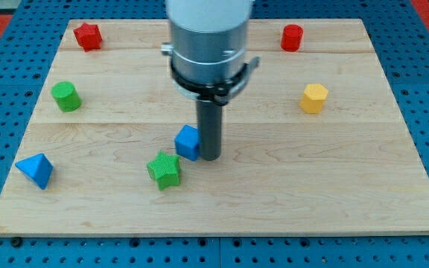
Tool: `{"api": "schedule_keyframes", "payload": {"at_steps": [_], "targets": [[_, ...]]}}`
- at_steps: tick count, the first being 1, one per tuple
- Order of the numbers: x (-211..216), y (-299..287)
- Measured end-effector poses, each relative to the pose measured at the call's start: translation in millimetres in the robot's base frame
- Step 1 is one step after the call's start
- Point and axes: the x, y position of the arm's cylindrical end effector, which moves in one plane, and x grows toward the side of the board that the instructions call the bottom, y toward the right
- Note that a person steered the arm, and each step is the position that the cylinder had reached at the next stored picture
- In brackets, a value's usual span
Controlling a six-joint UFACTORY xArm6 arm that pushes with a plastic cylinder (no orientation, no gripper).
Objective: Push the green star closer to the green circle
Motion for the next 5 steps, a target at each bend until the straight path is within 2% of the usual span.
{"api": "schedule_keyframes", "payload": {"at_steps": [1, 2, 3, 4, 5], "targets": [[-6.7, 29.0], [20.1, 43.8], [30.8, -35.4], [29.0, -76.3], [29.0, -76.4]]}}
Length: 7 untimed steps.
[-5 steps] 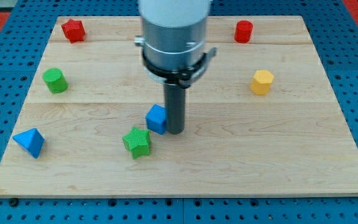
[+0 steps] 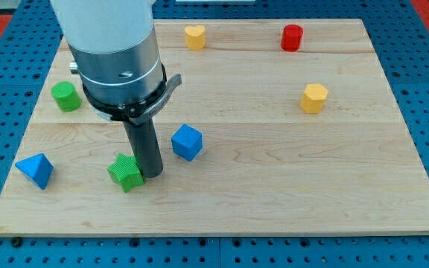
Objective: Push the green star closer to the green circle
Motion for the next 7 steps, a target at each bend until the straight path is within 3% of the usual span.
{"api": "schedule_keyframes", "payload": {"at_steps": [1, 3, 4, 6, 7], "targets": [[8.2, 7.9], [12.4, -90.0], [47.0, -48.5], [67.6, -198.2], [56.7, -191.1]]}}
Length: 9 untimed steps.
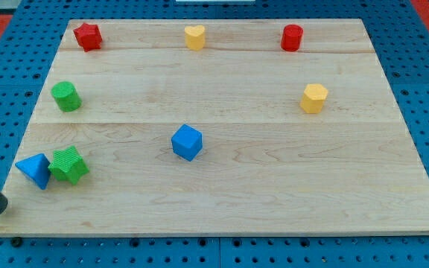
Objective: Push the green star closer to the green circle
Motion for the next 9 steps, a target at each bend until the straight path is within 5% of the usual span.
{"api": "schedule_keyframes", "payload": {"at_steps": [5, 9], "targets": [[-48.2, 102.4], [-143.0, 93.2]]}}
